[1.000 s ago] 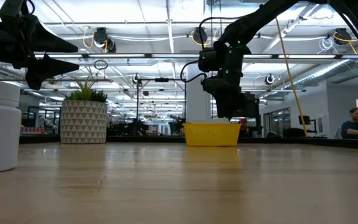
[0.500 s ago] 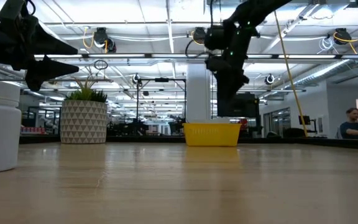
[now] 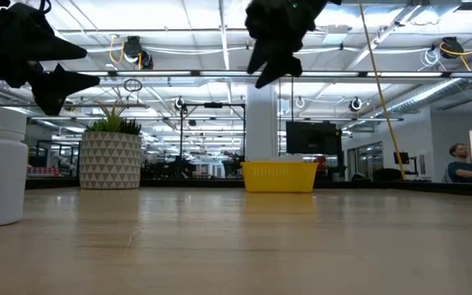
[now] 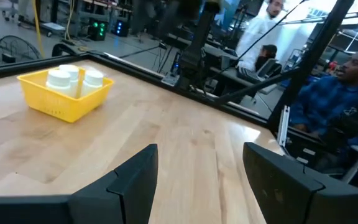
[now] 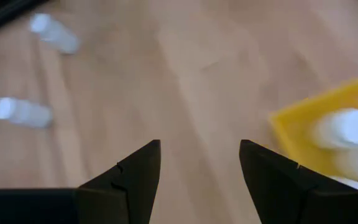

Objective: Pick and place pill bottles into a basket
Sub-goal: Put the white pill bottle into the yellow bin

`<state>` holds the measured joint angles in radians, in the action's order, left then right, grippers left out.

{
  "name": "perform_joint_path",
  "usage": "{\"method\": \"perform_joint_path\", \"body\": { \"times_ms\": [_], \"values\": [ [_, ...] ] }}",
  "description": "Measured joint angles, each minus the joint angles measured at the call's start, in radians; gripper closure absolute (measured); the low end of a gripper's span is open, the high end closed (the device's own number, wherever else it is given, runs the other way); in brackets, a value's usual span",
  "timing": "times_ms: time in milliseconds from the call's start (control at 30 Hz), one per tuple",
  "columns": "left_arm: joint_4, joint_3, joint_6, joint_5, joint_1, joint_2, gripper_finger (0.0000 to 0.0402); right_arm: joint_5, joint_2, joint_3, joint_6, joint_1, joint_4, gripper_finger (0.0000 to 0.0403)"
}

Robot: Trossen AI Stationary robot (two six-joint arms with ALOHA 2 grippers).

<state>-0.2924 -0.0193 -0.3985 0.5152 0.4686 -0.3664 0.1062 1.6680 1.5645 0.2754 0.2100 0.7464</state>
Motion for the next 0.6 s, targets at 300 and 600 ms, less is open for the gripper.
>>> {"method": "perform_joint_path", "body": {
  "times_ms": [300,600],
  "values": [
    [-0.004,0.000,0.056,-0.098,0.000,0.000,0.0160,0.032,0.042,0.000,0.126,-0.124,-0.088,0.0193],
    [-0.005,0.000,0.084,-0.228,0.000,0.000,0.0160,0.065,0.094,-0.001,0.239,-0.244,-0.228,0.0193]
  ]
}}
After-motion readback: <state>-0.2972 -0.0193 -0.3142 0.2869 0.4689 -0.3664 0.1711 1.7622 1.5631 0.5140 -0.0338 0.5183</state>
